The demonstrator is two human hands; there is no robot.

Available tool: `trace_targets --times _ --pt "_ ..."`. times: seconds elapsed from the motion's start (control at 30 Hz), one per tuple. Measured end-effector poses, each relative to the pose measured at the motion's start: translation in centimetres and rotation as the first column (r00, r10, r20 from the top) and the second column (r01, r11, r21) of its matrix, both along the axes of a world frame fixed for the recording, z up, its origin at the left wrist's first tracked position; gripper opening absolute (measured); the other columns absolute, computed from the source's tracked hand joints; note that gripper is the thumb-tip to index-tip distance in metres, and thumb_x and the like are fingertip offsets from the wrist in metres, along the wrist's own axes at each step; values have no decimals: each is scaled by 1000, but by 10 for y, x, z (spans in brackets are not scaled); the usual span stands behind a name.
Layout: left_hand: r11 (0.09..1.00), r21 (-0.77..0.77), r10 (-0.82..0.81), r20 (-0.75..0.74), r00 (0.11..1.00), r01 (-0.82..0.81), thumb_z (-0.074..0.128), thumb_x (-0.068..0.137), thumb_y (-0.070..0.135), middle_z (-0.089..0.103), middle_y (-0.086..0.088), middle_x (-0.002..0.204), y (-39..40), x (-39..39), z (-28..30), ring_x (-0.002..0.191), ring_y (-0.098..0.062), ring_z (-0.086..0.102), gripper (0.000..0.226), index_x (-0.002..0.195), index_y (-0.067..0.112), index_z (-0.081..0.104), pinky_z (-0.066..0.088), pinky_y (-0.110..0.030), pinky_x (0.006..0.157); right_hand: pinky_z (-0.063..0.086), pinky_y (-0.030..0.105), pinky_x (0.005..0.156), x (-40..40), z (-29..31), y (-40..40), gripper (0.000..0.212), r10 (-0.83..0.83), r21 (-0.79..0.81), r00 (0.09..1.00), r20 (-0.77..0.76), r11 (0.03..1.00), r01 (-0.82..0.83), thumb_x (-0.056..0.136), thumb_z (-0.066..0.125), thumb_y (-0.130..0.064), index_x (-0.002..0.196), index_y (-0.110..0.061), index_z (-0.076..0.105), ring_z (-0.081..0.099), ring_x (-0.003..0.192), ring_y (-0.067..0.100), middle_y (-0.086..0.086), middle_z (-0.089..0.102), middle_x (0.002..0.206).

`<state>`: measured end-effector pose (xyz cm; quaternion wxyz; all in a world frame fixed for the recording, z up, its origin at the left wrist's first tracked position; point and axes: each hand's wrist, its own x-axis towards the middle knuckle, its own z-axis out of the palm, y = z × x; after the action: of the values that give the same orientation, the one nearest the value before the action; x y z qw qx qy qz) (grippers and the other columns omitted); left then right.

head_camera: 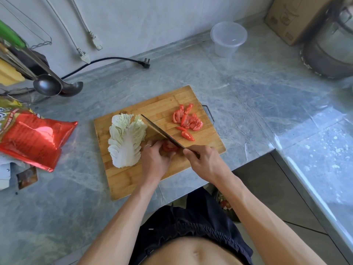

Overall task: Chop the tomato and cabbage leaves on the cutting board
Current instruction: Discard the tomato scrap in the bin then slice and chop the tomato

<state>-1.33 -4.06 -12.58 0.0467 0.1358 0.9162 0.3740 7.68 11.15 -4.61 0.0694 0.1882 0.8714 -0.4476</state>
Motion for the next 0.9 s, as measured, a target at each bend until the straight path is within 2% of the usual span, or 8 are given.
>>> trace_targets --times 0.13,0.3,0.4,0.53,0.63,0.7,0.83,0.9 --pt "1000 16 -4 -1 1000 4 86 66 35 68 -9 98 -1 -1 -3 91 -29 64 36 97 20 75 55 -39 73 43 36 54 1 -2 0 33 22 9 1000 11 1000 -22 102 52 -35 87 -12 71 48 53 16 1 57 60" --pt "999 19 35 67 997 -36 86 67 31 64 -6 102 2 0 2 97 -28 61 36 101 26 75 51 -37 79 35 22 51 11 -2 13 31 14 18 1000 14 1000 -14 103 52 -33 92 -11 71 45 53 11 2 58 61" --pt "999 26 27 76 997 -29 87 66 29 62 -3 99 0 1 3 93 -25 62 36 100 28 75 53 -39 79 33 23 51 -2 0 10 34 -7 1 999 -43 1000 7 102 54 -31 88 -5 69 38 51 11 10 56 61" --pt "1000 7 7 14 1000 -7 88 67 27 62 -4 98 -1 4 3 91 -25 62 40 104 23 73 51 -35 78 30 20 50 -2 7 15 40 -36 -11 995 -94 999 35 103 54 -31 63 -25 50 36 49 10 -8 39 52" --pt "999 19 -25 -7 1000 25 86 70 28 64 -7 104 -4 6 2 93 -24 61 49 114 18 68 51 -34 81 31 23 52 4 14 13 44 -14 -24 996 -92 1000 12 103 53 -32 60 -30 46 36 50 10 -3 43 54" --pt "999 42 -21 -7 1000 22 85 72 26 64 -7 105 -6 8 1 95 -23 61 47 114 17 66 51 -34 82 33 25 53 10 17 10 43 2 -41 998 -66 999 -5 104 52 -33 61 -32 47 42 53 14 -1 47 56" --pt "999 34 -19 -39 999 20 83 75 24 65 -5 98 -7 10 -1 90 -23 61 33 103 17 67 50 -34 77 39 33 57 19 17 5 37 24 -80 1000 -18 996 -25 103 51 -35 79 -11 66 54 65 31 2 49 60" --pt "999 17 -26 -57 998 27 83 75 24 66 -4 96 -7 9 -2 89 -23 60 32 103 18 68 51 -37 76 38 32 56 21 17 4 38 25 -82 1000 -9 996 -25 103 52 -35 78 -9 64 50 61 29 3 49 60"
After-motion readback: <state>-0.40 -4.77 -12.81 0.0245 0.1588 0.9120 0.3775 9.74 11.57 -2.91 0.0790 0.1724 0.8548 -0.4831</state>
